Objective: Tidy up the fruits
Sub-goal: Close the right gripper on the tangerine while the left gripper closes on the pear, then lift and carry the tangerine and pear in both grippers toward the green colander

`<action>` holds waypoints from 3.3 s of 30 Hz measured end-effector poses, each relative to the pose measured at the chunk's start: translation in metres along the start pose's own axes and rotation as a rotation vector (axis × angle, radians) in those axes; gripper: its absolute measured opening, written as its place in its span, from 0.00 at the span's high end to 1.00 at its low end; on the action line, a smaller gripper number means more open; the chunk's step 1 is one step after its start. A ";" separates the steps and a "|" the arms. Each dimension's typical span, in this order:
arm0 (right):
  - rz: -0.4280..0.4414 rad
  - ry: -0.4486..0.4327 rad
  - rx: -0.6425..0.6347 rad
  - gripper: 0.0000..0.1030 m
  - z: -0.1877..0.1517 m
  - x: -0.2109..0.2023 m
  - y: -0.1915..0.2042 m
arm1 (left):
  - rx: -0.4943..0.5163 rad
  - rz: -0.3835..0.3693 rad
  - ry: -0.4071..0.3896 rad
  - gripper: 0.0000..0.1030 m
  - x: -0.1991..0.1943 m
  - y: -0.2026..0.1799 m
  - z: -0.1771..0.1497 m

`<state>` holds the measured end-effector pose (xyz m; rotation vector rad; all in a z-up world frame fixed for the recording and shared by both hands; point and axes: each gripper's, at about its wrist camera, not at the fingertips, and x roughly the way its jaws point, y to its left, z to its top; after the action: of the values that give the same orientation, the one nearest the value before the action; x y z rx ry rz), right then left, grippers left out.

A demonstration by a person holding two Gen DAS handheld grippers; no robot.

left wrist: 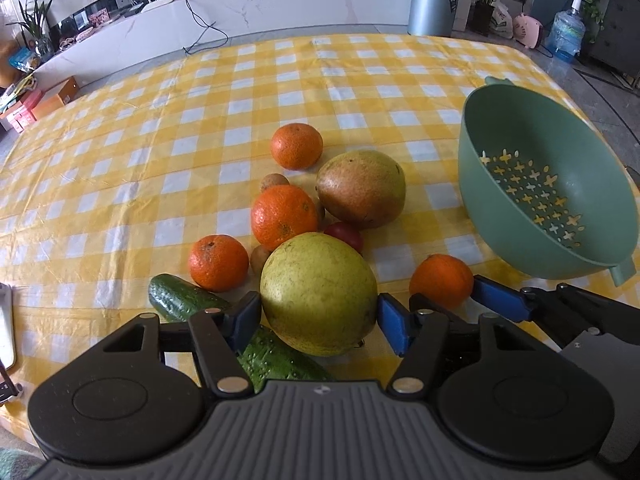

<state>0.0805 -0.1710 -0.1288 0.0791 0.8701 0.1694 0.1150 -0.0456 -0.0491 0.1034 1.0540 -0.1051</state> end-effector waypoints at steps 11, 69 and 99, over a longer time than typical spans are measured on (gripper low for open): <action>0.060 -0.114 -0.038 1.00 -0.009 -0.038 0.001 | 0.009 -0.008 -0.072 0.30 -0.044 -0.002 -0.003; 0.326 0.175 -0.031 0.59 -0.031 -0.015 0.017 | -0.087 -0.213 0.105 0.32 -0.039 0.054 -0.049; 0.230 0.155 -0.081 0.59 -0.038 -0.025 0.015 | -0.288 -0.251 0.148 0.28 0.002 0.057 -0.062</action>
<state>0.0340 -0.1608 -0.1323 0.0915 1.0065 0.4306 0.0709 0.0188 -0.0793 -0.2863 1.2163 -0.1735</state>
